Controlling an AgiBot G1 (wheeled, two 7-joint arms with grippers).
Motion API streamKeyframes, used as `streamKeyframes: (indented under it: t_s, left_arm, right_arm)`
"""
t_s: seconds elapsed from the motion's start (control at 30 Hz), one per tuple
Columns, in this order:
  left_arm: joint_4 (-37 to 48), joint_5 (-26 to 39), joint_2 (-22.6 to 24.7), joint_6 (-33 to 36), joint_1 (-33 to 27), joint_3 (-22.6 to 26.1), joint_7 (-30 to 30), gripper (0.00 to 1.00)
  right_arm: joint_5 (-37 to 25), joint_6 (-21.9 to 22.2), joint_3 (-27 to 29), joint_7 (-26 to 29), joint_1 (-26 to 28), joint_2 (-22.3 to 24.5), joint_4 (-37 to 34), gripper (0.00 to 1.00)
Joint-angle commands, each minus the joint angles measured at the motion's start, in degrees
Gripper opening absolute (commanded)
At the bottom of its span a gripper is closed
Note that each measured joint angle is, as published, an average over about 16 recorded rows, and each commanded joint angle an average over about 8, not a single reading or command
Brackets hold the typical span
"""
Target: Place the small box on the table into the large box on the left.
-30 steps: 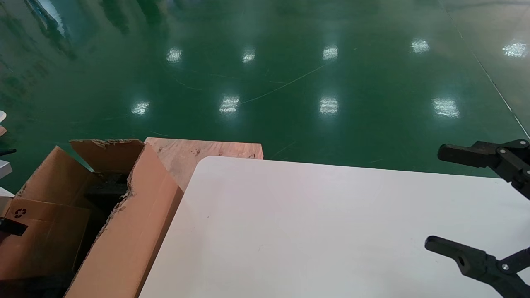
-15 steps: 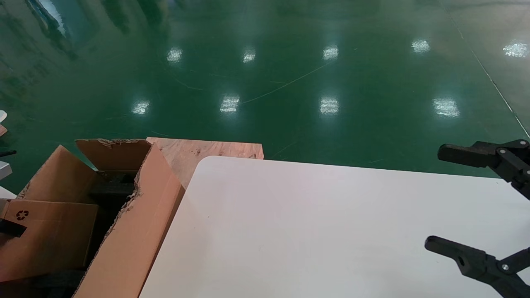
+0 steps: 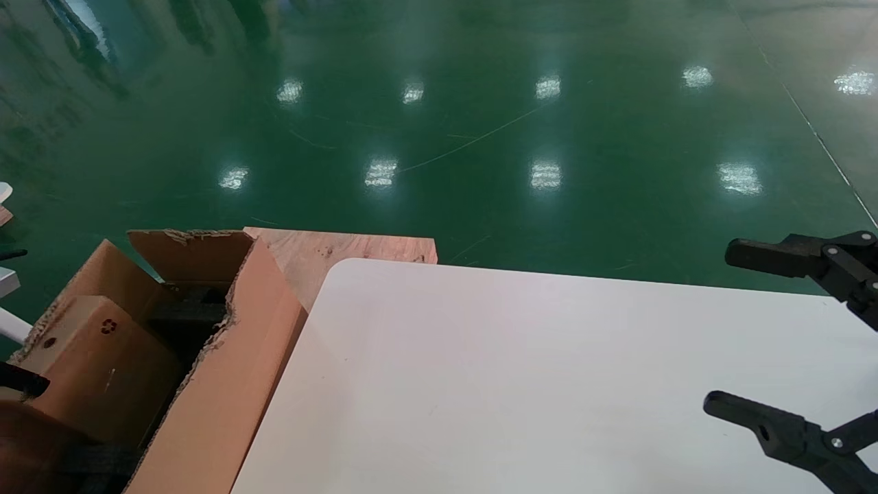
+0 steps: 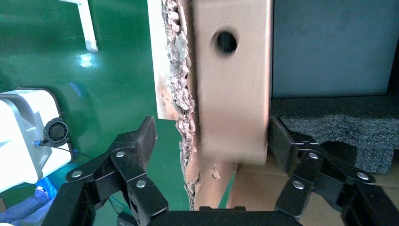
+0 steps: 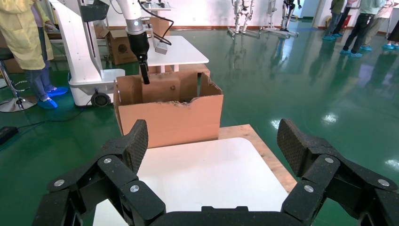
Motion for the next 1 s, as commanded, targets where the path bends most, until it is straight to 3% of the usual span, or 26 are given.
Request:
streamKeyframes:
  t_s: [0.03, 0.47, 1.0]
  left_arm:
    - [0.0, -0.1, 0.0, 0.0, 0.0, 0.0, 0.0, 1.00]
    - [-5.6, -1.0, 0.7, 0.5, -3.8, -1.7, 1.5, 1.00]
    - [-28.9, -8.0, 4.3, -2.8, -8.2, -7.2, 0.4, 1.00]
  right_arm:
    - [0.0, 0.0, 0.0, 0.0, 0.0, 0.0, 0.0, 1.00]
    - [0.0, 0.0, 0.0, 0.0, 0.0, 0.0, 0.0, 1.00]
    - [0.0, 0.0, 0.0, 0.0, 0.0, 0.0, 0.0, 1.00]
